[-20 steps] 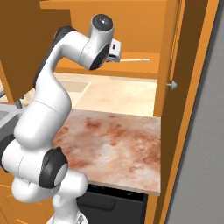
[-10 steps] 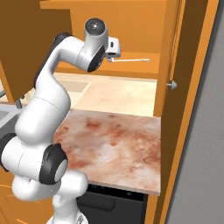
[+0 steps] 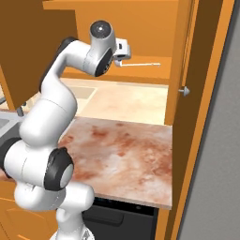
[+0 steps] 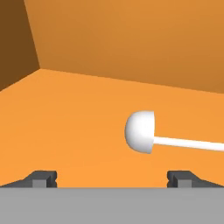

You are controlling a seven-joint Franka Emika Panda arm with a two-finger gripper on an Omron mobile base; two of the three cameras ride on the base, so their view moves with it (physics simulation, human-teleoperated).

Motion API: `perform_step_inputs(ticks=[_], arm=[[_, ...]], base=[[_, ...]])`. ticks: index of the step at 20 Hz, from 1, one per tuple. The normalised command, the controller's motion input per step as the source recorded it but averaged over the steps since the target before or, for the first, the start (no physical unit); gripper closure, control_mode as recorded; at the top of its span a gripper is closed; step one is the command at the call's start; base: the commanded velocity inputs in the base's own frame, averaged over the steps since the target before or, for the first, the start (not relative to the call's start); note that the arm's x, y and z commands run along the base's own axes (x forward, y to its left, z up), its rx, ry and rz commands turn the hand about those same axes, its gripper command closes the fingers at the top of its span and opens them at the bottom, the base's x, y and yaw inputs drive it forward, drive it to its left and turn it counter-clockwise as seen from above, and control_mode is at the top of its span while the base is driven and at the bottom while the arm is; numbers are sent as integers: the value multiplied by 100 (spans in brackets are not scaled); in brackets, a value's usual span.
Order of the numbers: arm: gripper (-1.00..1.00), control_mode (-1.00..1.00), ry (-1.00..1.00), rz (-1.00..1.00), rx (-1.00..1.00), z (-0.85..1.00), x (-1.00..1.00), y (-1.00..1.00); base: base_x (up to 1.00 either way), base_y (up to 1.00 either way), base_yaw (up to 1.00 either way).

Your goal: Open the cabinet and move the ladle to the pot. Then close the cabinet.

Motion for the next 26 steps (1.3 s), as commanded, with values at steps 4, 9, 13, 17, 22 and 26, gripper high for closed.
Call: perform_step_inputs(ticks=[4, 9, 13, 17, 22, 26], arm=[[-100, -100, 0, 0, 0, 0, 35, -7], [-100, -100, 0, 0, 0, 0, 33, -13], [-100, -100, 0, 0, 0, 0, 30, -15], [-100, -100, 0, 0, 0, 0, 24, -12], [-100, -100, 0, 0, 0, -3, 5, -1], [-100, -100, 0, 0, 0, -14, 0, 0]], base=[[0, 0, 0], [0, 0, 0], [0, 0, 0], [0, 0, 0], [0, 0, 0], [0, 0, 0]])
